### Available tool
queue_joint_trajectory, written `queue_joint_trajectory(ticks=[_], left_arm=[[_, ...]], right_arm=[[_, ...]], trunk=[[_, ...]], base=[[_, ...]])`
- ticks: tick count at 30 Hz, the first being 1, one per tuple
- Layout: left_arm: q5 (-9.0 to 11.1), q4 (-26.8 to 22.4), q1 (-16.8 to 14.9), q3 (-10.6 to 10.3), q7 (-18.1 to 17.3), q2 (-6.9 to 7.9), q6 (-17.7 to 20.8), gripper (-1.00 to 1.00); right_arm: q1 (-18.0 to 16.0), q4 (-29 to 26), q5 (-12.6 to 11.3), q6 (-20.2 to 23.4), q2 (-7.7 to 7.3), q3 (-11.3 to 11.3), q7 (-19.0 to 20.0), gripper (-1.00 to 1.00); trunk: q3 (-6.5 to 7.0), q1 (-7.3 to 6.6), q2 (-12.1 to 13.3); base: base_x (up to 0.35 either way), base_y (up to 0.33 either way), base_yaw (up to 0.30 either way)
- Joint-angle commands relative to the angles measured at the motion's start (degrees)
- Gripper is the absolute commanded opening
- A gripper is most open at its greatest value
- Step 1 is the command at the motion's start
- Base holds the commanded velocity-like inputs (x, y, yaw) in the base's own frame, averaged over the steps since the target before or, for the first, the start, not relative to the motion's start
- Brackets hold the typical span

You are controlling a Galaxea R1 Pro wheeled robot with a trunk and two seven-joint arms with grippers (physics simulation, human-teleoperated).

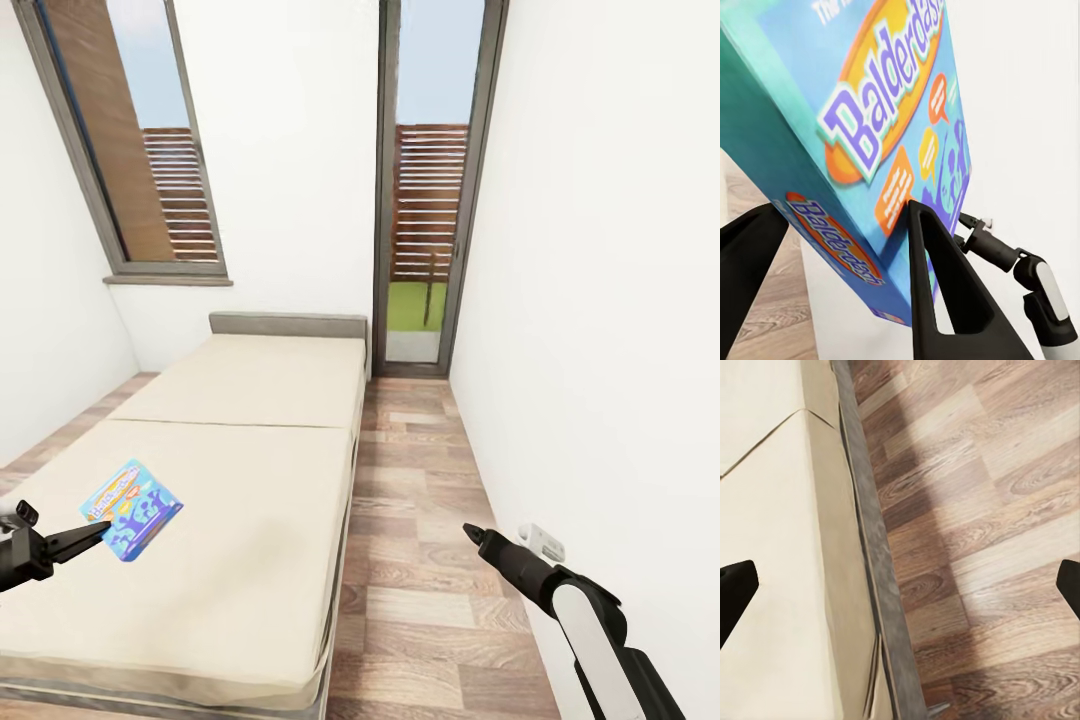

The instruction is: Put all the toys in the child's room - the three board games (two on the bed and one on the table), the two jigsaw puzzles on the table, and the tennis ball on the table - inside the toy box on the table in the child's room.

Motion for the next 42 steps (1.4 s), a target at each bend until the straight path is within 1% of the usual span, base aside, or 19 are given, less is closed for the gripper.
queue_joint_trajectory(ticks=[1,3,10,15,21,32,33,34,42], left_arm=[[-0.1,0.0,0.0,0.0,-0.3,0.04,0.6,-1.00],[0.0,0.0,0.0,0.0,-0.3,0.06,0.6,-1.00],[2.0,0.0,0.0,-0.1,-0.3,0.08,0.6,-1.00],[2.5,0.1,0.0,0.0,-0.3,0.11,0.6,-1.00],[2.8,0.1,0.0,0.0,-0.3,0.16,0.6,-1.00],[2.8,0.1,0.0,0.1,-0.3,0.17,0.6,-1.00],[2.8,0.1,0.0,0.1,-0.3,0.17,0.6,-1.00],[2.8,0.1,0.0,0.1,-0.3,0.13,0.6,-1.00],[2.8,0.1,0.0,0.1,-0.3,0.12,0.6,-1.00]], right_arm=[[0.0,-0.1,-0.6,0.1,-0.01,0.0,-0.5,1.00],[0.0,-0.1,-0.6,0.1,-0.01,0.0,-0.5,1.00],[0.0,-0.1,-0.6,0.1,-0.01,0.0,-0.5,1.00],[0.0,-0.1,-0.6,0.1,-0.01,0.0,-0.5,1.00],[0.0,0.0,-0.6,0.1,-0.01,0.0,-0.5,1.00],[0.0,0.0,-0.6,0.0,-0.01,-0.1,-0.5,1.00],[0.0,0.0,-0.6,-0.3,-0.01,-0.2,-0.5,1.00],[0.0,0.0,-0.6,-1.9,-0.01,-0.1,-0.6,1.00],[0.0,0.0,-0.7,-2.6,-0.01,0.1,-0.5,1.00]], trunk=[[0.22,-0.23,0.4],[0.77,-0.67,1.2],[1.43,-0.67,1.2],[1.91,-0.67,1.2],[2.46,-0.67,1.2],[4.61,-3.08,5.6],[4.79,-3.30,6.0],[4.97,-3.52,6.4],[6.41,-5.28,9.6]], base=[[0.000,0.000,0.032],[0.000,0.000,0.051],[0.000,0.000,0.075],[0.000,0.012,0.089],[0.000,0.151,0.110],[0.000,0.015,0.029],[0.000,0.000,0.000],[0.000,0.000,0.000],[0.000,0.000,0.000]])
